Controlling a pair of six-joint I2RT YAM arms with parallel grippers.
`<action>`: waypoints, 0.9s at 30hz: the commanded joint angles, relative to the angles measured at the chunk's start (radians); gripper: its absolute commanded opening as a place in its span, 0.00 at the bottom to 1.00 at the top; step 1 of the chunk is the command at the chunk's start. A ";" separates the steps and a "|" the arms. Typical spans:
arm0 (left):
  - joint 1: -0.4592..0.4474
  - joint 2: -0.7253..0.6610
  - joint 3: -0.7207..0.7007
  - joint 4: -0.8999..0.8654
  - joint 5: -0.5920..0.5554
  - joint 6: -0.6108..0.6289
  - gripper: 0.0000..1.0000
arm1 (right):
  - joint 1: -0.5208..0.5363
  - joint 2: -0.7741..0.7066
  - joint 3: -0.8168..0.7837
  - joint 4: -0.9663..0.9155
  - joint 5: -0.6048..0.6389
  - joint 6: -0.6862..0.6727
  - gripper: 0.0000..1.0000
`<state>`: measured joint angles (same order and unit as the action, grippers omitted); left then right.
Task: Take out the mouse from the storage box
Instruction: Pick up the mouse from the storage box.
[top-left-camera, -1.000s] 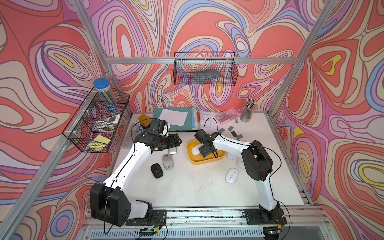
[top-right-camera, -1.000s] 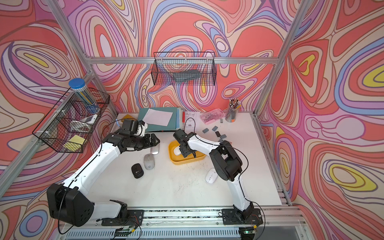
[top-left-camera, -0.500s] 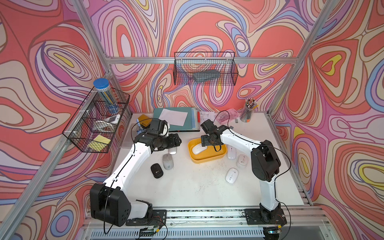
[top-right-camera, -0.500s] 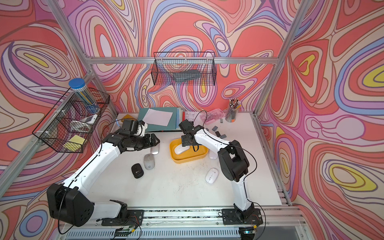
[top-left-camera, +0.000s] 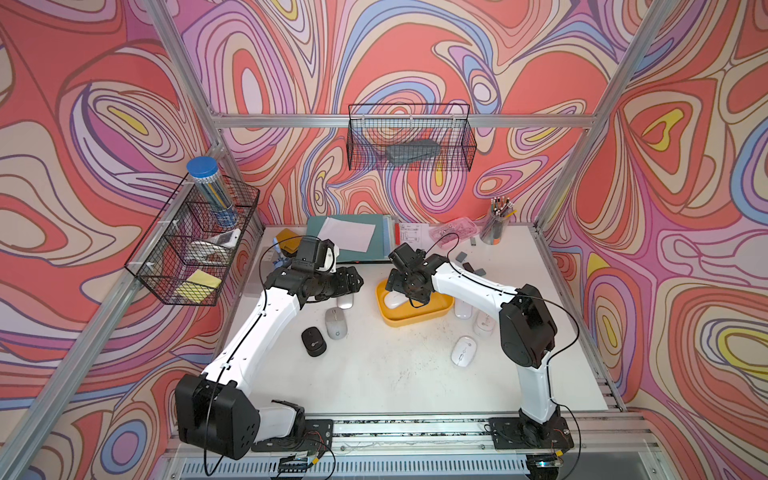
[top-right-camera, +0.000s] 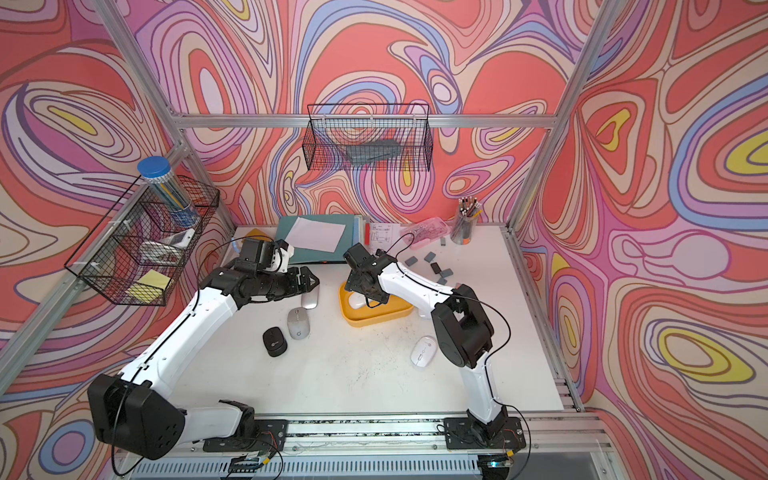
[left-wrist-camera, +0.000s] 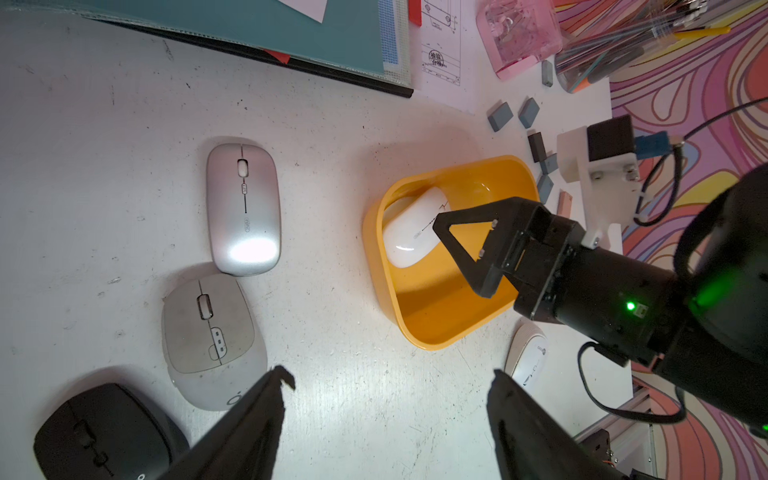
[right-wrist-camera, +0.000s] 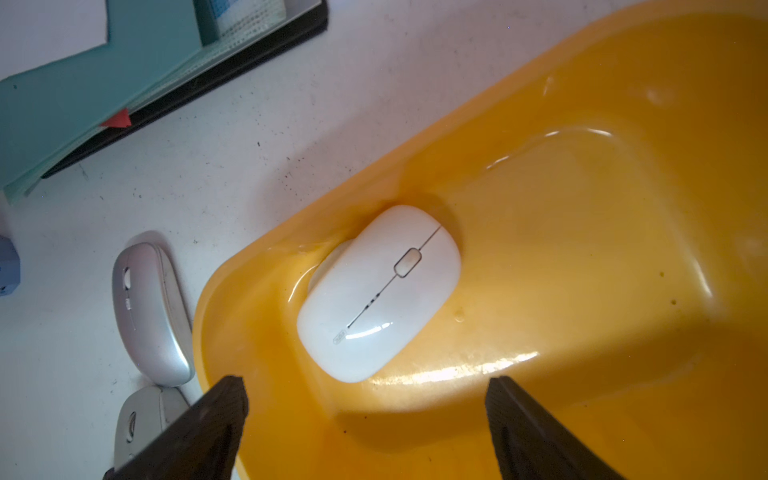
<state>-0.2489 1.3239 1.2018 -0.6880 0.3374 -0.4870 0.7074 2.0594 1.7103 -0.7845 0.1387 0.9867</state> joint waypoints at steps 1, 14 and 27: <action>0.000 -0.017 0.004 -0.010 0.019 -0.001 0.80 | 0.004 0.060 0.055 -0.051 0.013 0.086 0.92; -0.001 -0.026 0.002 -0.007 0.026 -0.005 0.79 | 0.012 0.142 0.103 -0.043 0.004 0.156 0.92; 0.000 -0.025 0.002 -0.006 0.029 -0.004 0.79 | 0.011 0.209 0.107 -0.004 0.015 0.187 0.92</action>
<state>-0.2489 1.3167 1.2018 -0.6880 0.3565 -0.4904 0.7151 2.2509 1.8011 -0.7940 0.1333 1.1576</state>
